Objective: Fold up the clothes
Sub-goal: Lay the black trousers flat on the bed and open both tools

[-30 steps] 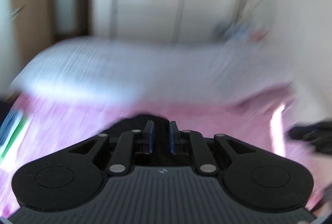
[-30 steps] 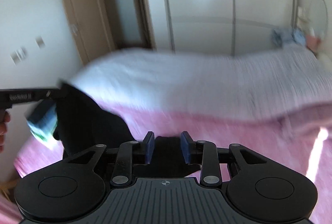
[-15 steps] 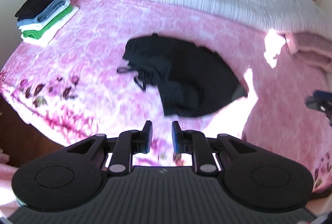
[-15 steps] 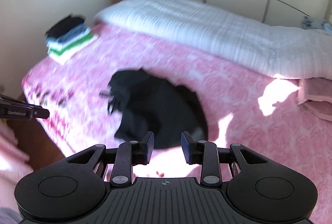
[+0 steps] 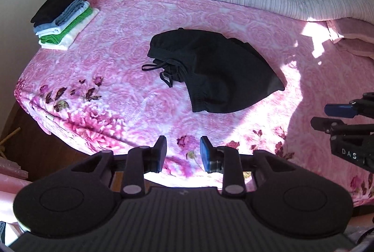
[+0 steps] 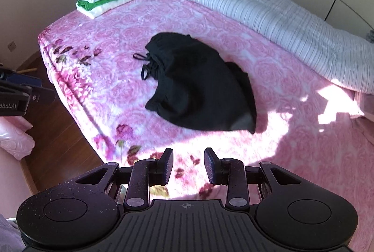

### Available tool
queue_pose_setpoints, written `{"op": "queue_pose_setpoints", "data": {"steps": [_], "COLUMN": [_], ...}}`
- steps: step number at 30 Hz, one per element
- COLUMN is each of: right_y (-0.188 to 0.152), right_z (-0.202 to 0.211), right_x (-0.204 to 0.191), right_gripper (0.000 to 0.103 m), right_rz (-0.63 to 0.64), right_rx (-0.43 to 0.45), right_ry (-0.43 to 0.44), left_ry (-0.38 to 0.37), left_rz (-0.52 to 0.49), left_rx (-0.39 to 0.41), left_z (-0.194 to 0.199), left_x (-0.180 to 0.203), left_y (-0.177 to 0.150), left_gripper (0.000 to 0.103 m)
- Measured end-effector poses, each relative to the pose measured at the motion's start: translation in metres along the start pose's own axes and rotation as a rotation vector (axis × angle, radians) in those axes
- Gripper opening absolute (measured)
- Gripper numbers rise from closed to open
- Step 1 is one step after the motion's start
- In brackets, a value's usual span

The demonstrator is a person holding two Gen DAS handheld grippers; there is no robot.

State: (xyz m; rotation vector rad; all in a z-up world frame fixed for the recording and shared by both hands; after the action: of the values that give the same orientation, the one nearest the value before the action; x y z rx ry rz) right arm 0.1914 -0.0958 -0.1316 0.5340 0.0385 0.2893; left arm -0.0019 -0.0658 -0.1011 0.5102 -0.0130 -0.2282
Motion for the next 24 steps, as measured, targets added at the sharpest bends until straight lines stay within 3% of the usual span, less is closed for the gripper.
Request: {"op": "queue_pose_setpoints", "data": {"steps": [13,24], "right_y": [0.036,0.108], "right_z": [-0.015,-0.047], "right_x": [-0.004,-0.015], "right_gripper": [0.033,0.033], "right_rz": [-0.077,-0.239], "right_rx": [0.020,0.052], "right_ry": [-0.050,-0.138], "left_ry": [-0.074,-0.158], "left_rz": [-0.071,-0.144], "left_rx": [-0.022,-0.035], "left_z": [-0.047,-0.111], "left_x": [-0.029,-0.103], "left_y": [0.044,0.115], "left_gripper": [0.027,0.027]}}
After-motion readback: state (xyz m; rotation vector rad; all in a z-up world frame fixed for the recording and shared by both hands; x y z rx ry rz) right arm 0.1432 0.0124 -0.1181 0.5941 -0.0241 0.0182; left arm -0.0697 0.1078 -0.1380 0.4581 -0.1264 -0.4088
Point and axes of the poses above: each gripper's, at about its wrist camera, not at the fingertips, and z roughly against the way its jaws point, x to its right, y to its top, the point moved 1 cm from there along -z, roughly the way its jaws point
